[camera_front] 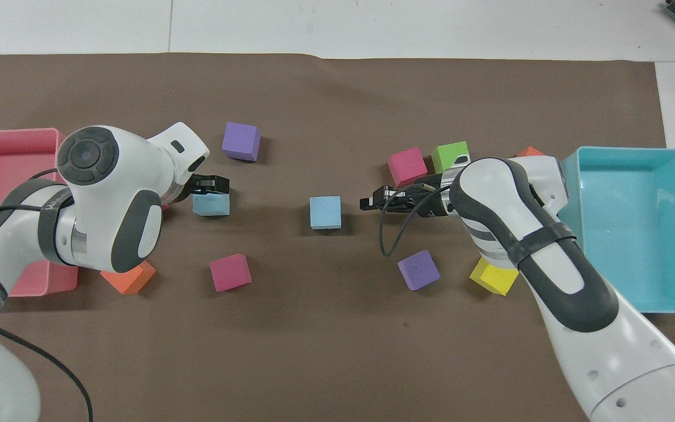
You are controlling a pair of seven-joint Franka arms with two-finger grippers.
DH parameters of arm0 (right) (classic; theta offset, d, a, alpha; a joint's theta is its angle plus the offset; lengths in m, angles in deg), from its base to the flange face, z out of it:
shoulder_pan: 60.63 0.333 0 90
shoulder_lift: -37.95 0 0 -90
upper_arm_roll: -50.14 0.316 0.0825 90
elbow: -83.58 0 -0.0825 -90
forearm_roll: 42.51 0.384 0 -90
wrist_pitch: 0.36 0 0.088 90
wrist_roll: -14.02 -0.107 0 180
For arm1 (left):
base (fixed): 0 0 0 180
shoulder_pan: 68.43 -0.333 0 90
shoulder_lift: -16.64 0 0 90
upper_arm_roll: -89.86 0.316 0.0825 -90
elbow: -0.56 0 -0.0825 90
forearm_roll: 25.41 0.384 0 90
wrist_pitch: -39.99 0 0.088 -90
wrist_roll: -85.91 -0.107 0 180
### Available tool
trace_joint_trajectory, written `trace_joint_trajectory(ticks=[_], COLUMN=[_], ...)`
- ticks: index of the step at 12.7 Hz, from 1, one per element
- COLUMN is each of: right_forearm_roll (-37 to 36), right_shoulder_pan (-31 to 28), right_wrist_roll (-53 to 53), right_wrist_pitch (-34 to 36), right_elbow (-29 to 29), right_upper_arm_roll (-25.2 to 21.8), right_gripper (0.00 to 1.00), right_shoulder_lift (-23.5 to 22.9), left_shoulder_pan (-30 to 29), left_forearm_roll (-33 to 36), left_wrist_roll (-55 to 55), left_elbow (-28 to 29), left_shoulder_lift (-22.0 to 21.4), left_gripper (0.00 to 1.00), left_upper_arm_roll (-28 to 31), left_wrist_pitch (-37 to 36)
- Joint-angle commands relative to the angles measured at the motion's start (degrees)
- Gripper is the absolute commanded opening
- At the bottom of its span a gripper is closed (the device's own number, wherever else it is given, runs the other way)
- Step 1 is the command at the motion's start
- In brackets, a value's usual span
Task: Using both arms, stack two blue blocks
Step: 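Reach the left gripper toward the other light-blue cube while the right gripper hovers, then grasp the second light-blue cube with the left gripper and lift it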
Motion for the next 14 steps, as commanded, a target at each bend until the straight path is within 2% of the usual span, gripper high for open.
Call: trace_joint_trajectory(ticks=[1, 4, 8, 14], right_forearm_roll=[3.4, 6.5, 6.5, 5.7], right_shoulder_pan=[-0.7, -0.1, 1.2, 1.5], right_wrist_roll=[1.2, -0.4, -2.5, -1.2], right_wrist_pitch=[-0.3, -0.6, -3.1, -3.4], right_elbow=[-1.1, -2.0, -2.5, -3.1], right_upper_arm_roll=[0.6, 0.6, 0.6, 0.6], right_gripper=[0.00, 0.00, 0.00, 0.00], right_shoulder_lift=[-0.3, -0.3, -0.3, -0.9], left_shoulder_pan=[2.2, 2.3, 2.2, 2.1], left_forearm_roll=[0.4, 0.4, 0.4, 0.4], left_wrist_roll=[1.2, 1.2, 1.2, 1.2], left_elbow=[0.8, 1.7, 2.5, 3.7], left_shoulder_lift=[1.4, 1.9, 2.9, 3.5], left_gripper=[1.00, 1.00, 1.00, 1.00], left_upper_arm_roll=[1.0, 1.0, 1.0, 1.0], left_wrist_pitch=[2.8, 3.5, 4.3, 4.4])
